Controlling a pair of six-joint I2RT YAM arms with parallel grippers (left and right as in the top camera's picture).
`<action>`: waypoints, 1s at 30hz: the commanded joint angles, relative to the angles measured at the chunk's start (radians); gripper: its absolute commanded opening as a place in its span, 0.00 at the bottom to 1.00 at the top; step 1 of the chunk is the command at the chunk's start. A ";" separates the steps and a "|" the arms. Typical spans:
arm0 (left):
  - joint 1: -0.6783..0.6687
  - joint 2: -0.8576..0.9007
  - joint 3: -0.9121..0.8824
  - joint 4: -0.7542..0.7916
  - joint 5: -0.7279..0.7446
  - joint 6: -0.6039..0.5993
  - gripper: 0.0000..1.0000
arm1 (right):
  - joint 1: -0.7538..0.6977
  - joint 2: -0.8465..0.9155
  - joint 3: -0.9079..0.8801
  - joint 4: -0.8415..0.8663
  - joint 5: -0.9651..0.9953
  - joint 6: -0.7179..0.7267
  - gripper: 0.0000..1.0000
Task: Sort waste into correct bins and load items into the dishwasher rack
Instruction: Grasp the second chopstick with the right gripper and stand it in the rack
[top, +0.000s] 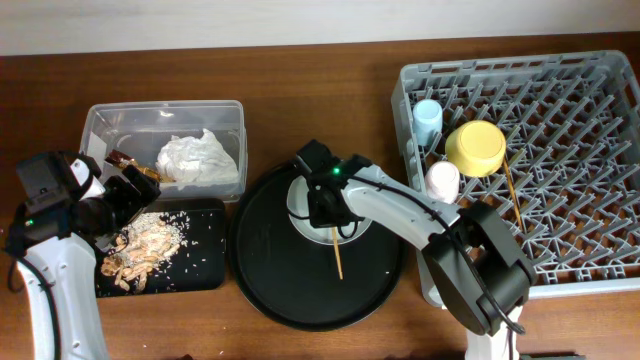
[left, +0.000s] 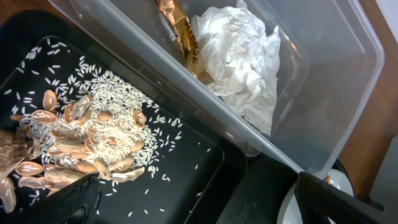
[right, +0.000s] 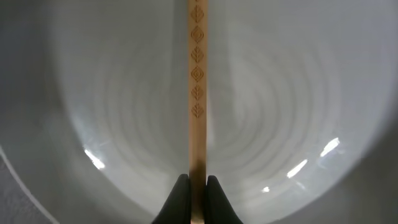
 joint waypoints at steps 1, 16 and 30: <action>0.006 -0.010 0.001 0.001 0.000 -0.010 0.99 | -0.055 -0.105 0.159 -0.095 0.002 -0.101 0.04; 0.006 -0.010 0.001 0.001 0.000 -0.009 0.99 | -0.661 -0.226 0.434 -0.399 0.332 -0.795 0.04; 0.006 -0.010 0.001 0.001 0.000 -0.009 0.99 | -0.909 -0.081 0.433 -0.319 -0.028 -0.899 0.04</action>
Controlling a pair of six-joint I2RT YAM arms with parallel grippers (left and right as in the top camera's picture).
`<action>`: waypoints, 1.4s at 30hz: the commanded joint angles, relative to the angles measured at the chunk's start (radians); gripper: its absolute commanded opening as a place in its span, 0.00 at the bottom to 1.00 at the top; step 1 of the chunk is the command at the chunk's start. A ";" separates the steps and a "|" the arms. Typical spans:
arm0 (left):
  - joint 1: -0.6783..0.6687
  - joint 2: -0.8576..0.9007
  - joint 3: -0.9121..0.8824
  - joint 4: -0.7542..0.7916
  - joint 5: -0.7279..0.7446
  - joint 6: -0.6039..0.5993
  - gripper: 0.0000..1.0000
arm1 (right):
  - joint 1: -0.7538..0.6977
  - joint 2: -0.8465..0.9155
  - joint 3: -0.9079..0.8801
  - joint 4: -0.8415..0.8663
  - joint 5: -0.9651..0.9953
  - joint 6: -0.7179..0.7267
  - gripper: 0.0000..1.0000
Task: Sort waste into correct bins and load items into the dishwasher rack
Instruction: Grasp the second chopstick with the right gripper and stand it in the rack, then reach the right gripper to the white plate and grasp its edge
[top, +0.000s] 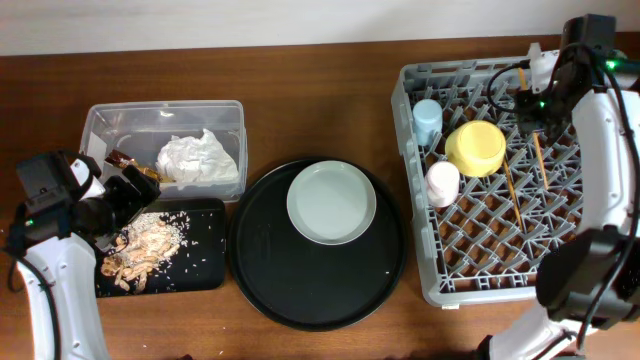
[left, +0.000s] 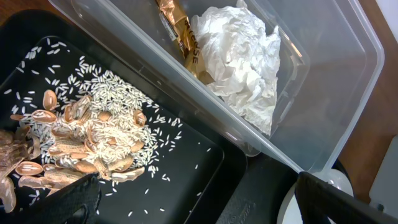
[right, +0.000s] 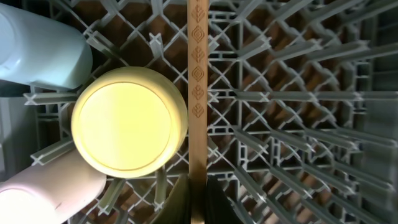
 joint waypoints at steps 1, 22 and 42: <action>0.006 -0.010 0.001 0.001 0.000 -0.009 0.99 | -0.006 0.057 -0.007 0.005 -0.069 -0.016 0.05; 0.006 -0.010 0.001 0.001 0.000 -0.009 0.99 | 0.026 0.149 -0.007 -0.157 -0.612 0.051 0.56; 0.006 -0.010 0.001 0.001 0.000 -0.009 0.99 | 0.890 0.158 -0.008 -0.042 -0.323 0.394 0.63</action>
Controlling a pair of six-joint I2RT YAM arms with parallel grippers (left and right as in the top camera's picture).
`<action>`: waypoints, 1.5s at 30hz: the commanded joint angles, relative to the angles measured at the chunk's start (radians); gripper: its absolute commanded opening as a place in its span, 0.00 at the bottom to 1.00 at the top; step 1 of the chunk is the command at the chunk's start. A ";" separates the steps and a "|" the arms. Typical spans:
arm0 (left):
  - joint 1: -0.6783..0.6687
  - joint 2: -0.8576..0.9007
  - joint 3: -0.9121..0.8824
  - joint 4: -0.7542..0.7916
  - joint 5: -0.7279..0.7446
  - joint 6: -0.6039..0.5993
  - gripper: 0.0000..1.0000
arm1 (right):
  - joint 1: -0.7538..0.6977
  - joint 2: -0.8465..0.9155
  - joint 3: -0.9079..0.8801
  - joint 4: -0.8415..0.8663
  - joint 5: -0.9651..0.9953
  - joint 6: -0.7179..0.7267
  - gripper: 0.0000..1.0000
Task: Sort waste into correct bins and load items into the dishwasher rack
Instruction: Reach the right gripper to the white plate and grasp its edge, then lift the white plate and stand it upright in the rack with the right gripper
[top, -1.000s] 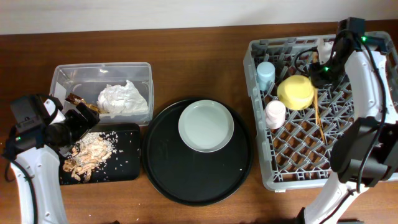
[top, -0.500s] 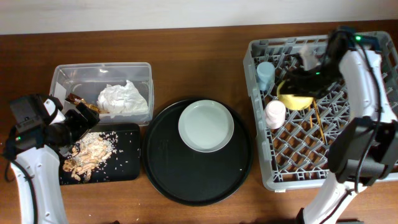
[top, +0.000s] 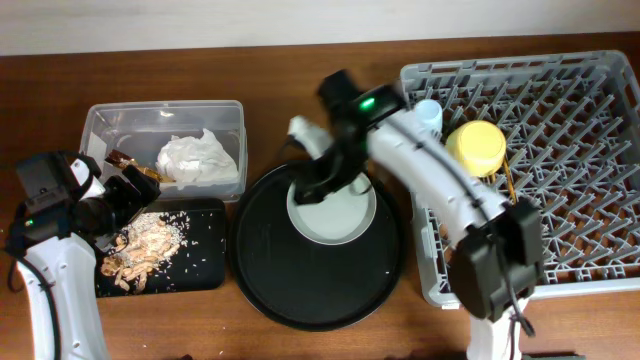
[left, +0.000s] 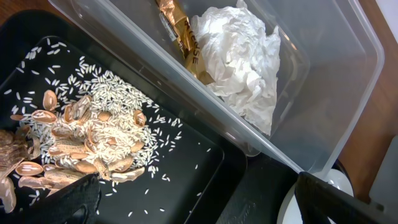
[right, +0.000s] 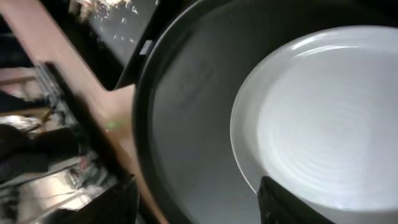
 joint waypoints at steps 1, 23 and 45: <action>0.006 -0.010 0.001 0.001 0.000 -0.010 0.99 | 0.136 0.013 -0.006 0.039 0.312 0.241 0.63; 0.006 -0.010 0.001 0.001 0.000 -0.009 0.99 | 0.311 0.129 -0.272 0.361 0.635 0.476 0.55; 0.006 -0.010 0.001 0.001 0.001 -0.009 0.99 | 0.230 -0.042 0.196 -0.045 0.603 0.259 0.04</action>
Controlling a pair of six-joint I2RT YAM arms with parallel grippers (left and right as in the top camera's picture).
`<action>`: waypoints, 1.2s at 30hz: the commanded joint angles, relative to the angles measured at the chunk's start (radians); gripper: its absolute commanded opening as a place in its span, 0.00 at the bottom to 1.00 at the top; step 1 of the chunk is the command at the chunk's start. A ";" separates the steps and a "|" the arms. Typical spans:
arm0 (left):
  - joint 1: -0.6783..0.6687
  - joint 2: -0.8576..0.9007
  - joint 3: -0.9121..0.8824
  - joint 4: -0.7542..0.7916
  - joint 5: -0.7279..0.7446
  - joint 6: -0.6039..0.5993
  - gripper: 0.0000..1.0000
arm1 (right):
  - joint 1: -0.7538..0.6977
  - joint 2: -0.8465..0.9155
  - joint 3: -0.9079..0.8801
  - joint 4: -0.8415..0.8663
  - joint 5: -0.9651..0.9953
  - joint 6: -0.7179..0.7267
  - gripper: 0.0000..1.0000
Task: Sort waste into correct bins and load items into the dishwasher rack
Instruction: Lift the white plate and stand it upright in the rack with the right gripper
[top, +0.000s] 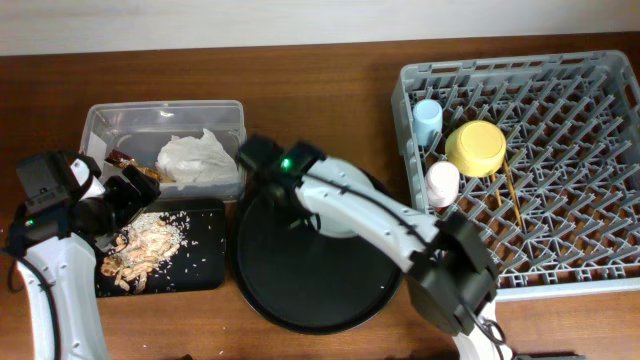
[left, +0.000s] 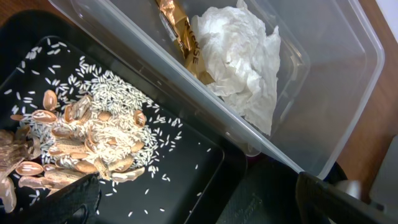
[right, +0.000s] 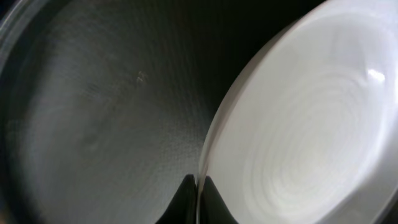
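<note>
A white plate (top: 336, 223) lies in the round black tray (top: 300, 290), mostly hidden under my right arm in the overhead view. My right gripper (right: 198, 184) is shut on the left rim of the plate (right: 298, 124), one finger on each side of the edge. Over the rectangular black tray (top: 200, 262) of rice and nut shells (left: 93, 137), my left gripper (left: 199, 200) hangs open and holds nothing. The grey dish rack (top: 580, 230) at the right holds a blue cup (top: 427, 120), a yellow bowl (top: 476, 147), a white cup (top: 441, 183) and a wooden chopstick (top: 511, 195).
A clear plastic bin (top: 165, 112) at the back left holds a crumpled tissue (top: 198, 158) and a gold wrapper (left: 180, 37). It stands right behind the rectangular tray. My right arm stretches across the round tray from the rack side.
My right gripper was open beside the plate's upper left; it is now at the plate's left rim and shut on it. The left arm has not moved.
My right gripper was shut on a chopstick over the plate. Then it held that chopstick above the rack. Then it was open and empty back at the round tray. Now it grips the plate's rim. The left gripper stayed open over the rice throughout.
</note>
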 joint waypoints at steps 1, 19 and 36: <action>0.006 -0.010 0.001 0.000 0.000 -0.009 0.99 | -0.053 -0.140 0.203 -0.108 -0.005 -0.142 0.04; 0.006 -0.010 0.001 0.000 0.000 -0.010 0.99 | -1.015 -0.307 0.339 -0.452 -0.854 -0.871 0.04; 0.006 -0.010 0.001 0.000 0.000 -0.009 0.99 | -1.278 -0.095 0.112 -0.443 -0.967 -1.156 0.04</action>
